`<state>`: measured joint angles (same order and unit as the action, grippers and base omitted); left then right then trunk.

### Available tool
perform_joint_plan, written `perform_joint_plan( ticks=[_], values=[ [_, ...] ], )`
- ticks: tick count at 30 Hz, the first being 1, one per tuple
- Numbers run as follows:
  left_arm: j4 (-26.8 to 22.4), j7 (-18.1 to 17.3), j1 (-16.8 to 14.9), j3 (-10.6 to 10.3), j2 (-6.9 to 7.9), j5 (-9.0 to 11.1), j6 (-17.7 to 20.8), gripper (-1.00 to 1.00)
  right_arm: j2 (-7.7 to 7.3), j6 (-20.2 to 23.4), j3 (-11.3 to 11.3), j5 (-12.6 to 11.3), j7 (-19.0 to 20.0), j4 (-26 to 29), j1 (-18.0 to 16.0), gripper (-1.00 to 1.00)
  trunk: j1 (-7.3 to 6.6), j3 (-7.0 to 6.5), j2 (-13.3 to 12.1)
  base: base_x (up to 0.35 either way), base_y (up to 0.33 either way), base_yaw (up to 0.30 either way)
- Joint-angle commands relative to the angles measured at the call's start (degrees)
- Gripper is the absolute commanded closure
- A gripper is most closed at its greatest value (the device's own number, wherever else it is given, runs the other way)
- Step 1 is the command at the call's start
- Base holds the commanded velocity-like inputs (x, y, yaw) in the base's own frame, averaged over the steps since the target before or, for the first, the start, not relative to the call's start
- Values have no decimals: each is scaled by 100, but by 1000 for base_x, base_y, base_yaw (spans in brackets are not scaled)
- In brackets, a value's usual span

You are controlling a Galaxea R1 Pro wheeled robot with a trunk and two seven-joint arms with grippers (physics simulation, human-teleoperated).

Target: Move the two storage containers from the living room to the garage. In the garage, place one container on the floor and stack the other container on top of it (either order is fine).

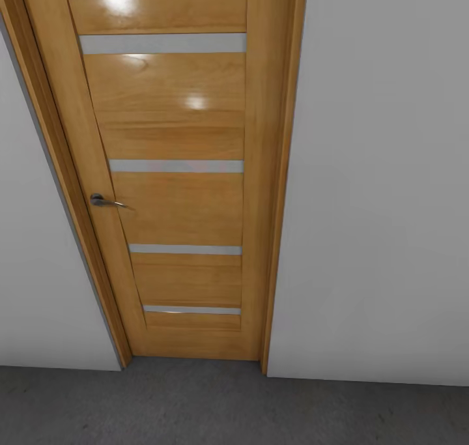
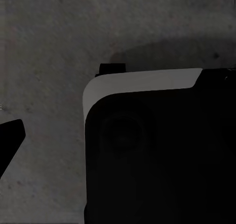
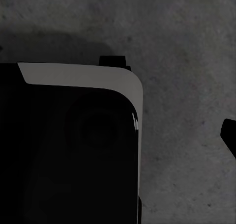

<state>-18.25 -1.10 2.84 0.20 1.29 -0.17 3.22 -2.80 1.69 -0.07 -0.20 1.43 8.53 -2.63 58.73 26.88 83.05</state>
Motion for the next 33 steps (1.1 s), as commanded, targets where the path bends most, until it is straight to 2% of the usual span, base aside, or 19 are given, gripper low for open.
perform_joint_plan(
  ticks=[1, 6, 7, 11, 14, 15, 20, 22, 25, 27, 28, 30, 33],
  values=[
    [-135, -14, 6, 1, 7, -2, 27, -100, -1, 17, 0, -1, 15, 8, 0, -100, 0, 5, 3, 0, 0, 0],
    [-1544, -26, 6, 13, 74, -1, 10, -100, 0, 16, 10, 16, 15, 8, 0, -100, 0, 5, 3, 0, 0, 0],
    [-2127, -27, 6, 14, 87, 2, 7, -100, 0, 16, 11, 20, 15, 8, 0, -100, 0, 5, 3, 0, 0, 0],
    [-3247, -27, 6, 2, 100, 6, 6, -100, -1, 16, 11, 25, 15, 10, -2, -100, 0, 5, 3, 0, 0, 0],
    [-4645, -28, 6, -8, 106, 16, 3, -100, 0, 16, 15, 29, 15, 18, -5, -100, 0, 5, 3, 0, 0, 0],
    [-4840, -29, 6, -9, 107, 18, 3, -100, 2, 16, 15, 31, 15, 20, -6, -100, 0, 5, 3, 0, 0, 0],
    [-5521, -29, 6, -10, 106, 26, -64, -100, 6, 16, 16, 35, 15, 24, -8, -100, 0, 5, 3, 0, 0, 0],
    [-5658, -28, 6, -11, 102, 33, -209, -100, 6, 16, 16, 36, 15, 24, -8, -100, 0, 5, 3, 0, 0, 0],
    [-5908, -15, 6, -11, 77, 144, -667, -100, 7, 16, 12, 37, 15, 25, -9, -100, 0, 5, 3, 0, 0, 0],
    [-6051, -8, 6, -11, 67, 299, -867, -100, 7, 16, 10, 37, 15, 25, -9, -100, 0, 5, 3, 0, 0, 0],
    [-6144, -5, 6, -11, 63, 543, -1000, -100, 7, 16, 9, 35, 15, 25, -9, -100, 0, 5, 3, 0, 0, 0],
    [-6200, -7, 6, -11, 57, 828, -1087, -100, 7, 16, 9, 34, 15, 26, -9, -100, 0, 5, 3, 0, 0, 0],
    [-6261, -10, 6, -11, 52, 1131, -1147, -100, 7, 16, 8, 31, 15, 26, -9, -100, 0, 5, 3, 0, 0, 0]
  ],
)
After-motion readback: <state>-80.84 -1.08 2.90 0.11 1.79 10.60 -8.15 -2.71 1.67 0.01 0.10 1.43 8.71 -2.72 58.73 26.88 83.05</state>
